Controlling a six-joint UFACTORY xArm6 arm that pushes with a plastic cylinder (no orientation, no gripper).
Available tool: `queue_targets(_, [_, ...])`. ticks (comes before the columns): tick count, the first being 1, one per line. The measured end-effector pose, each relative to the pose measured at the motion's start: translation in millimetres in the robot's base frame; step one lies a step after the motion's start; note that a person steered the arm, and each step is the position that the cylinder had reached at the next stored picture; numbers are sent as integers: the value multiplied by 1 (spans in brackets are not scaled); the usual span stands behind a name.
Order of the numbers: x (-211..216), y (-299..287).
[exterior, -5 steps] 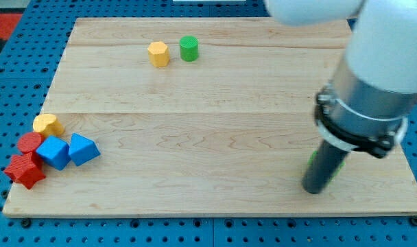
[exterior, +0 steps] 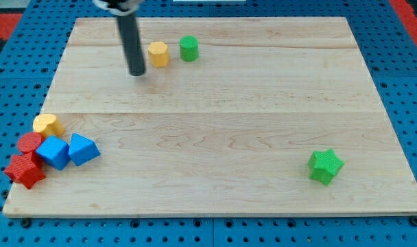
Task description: Move the yellow hexagon towards the bottom right
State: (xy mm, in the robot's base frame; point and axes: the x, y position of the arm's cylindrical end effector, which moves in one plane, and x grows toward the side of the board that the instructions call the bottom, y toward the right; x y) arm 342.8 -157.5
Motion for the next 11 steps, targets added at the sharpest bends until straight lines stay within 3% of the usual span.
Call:
queue_targets(3, [-55, 5])
queue_targets(6, [-56, 146])
queue_targets(9, [-37, 71])
queue_targets(11, [23, 57])
